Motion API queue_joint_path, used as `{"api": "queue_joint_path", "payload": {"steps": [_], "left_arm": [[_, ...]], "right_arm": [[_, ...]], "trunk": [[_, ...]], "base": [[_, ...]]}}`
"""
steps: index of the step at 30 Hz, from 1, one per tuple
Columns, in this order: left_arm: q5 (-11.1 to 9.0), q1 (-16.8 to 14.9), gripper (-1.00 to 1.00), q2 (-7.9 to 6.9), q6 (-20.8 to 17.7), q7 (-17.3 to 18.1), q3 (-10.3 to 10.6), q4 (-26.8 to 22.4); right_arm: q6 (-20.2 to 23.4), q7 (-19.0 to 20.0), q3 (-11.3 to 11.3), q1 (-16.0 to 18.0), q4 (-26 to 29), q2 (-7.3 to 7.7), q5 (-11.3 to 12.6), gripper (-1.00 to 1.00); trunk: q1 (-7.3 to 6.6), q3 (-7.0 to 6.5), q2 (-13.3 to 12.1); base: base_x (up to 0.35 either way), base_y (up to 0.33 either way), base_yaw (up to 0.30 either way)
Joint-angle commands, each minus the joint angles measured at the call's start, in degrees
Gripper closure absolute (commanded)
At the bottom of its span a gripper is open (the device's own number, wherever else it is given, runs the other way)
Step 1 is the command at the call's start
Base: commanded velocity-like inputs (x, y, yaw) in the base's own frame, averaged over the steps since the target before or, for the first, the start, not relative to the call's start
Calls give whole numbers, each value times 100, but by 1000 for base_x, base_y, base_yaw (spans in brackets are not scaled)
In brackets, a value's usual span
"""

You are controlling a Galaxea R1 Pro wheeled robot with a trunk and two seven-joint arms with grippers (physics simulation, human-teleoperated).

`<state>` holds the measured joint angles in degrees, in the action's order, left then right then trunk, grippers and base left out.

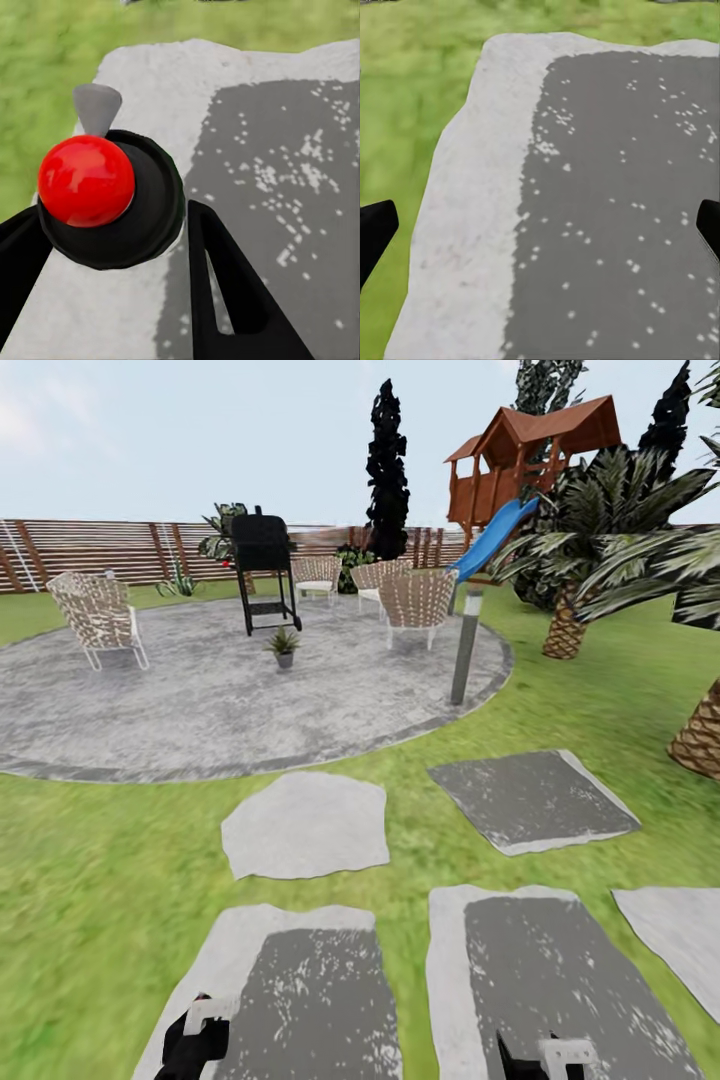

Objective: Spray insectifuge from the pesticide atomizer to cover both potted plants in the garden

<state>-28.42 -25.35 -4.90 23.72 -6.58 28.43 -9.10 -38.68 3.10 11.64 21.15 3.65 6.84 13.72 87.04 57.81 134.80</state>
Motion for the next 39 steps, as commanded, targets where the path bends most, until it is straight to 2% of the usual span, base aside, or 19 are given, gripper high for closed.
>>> {"api": "queue_joint_path", "payload": {"steps": [1,39], "left_arm": [[-6,-3,100,-2,9,-45,48,-4],[-14,-2,100,-2,9,-45,49,-4]], "right_arm": [[-21,32,31,3,-4,2,60,-100],[-21,32,31,3,-4,-7,60,-100]], "trunk": [[2,5,2],[2,5,2]], "base": [[341,0,0],[341,0,4]]}}
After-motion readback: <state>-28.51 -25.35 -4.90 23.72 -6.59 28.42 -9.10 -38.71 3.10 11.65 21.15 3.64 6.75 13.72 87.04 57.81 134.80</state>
